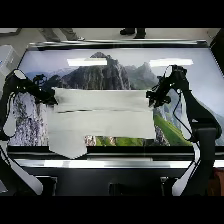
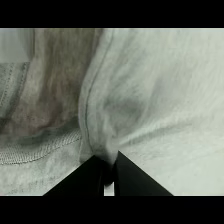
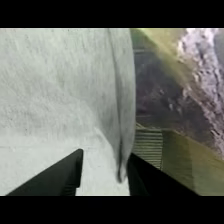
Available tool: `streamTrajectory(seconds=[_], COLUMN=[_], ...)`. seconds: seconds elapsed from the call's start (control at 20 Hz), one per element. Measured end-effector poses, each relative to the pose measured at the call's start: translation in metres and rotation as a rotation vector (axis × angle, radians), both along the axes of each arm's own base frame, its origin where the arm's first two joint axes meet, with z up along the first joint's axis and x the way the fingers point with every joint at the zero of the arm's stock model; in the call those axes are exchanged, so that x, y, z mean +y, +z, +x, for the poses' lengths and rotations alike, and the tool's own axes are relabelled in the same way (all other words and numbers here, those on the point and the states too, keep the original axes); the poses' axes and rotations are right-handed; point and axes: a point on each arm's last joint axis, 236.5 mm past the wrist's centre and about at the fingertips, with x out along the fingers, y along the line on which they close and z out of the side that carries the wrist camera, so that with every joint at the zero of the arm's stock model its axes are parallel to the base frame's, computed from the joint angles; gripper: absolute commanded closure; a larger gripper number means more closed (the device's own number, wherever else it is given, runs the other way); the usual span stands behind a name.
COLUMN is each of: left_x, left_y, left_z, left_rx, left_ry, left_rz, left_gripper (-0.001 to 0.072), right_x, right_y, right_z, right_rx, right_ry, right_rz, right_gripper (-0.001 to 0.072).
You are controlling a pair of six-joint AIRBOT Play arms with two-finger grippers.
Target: Fold the clothes and pants, and hang the long-sleeved shirts on hangers.
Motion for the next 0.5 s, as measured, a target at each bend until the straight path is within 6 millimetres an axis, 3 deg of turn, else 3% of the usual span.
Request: streamTrajectory(seconds=[0.05,0.1,0.25,0.4,0.5], left_x=[0.001,0.002,0.014,0.04,0.06], left_y=[-0.001,0.0,0.017,0.055,0.08], left_z=[0.001,0.003,0.013,0.014,0.0], left_rx=[-0.003,-0.009,-0.051,-0.111,-0.123], left_ry=[0.002,0.011,0.046,0.095,0.137], left_rz=[0.004,0.008,0.028,0.066,0.094], left_gripper=[0.0276,0.0163,0.0163,0.0164,0.0165], right_x=[0.001,0.001,-0.005,-0.037,-0.063], right_y=[0.0,0.001,0.017,0.049,0.066], right_z=[-0.003,-0.006,-0.006,0.008,0.011], right_rx=[0.015,0.026,-0.01,-0.132,-0.189], right_ry=[-0.001,0.003,0.056,0.082,0.063], right_rz=[0.003,0.006,0.009,-0.003,0.033], right_gripper=[0.0228,0.0227,0.0157,0.0169,0.0208])
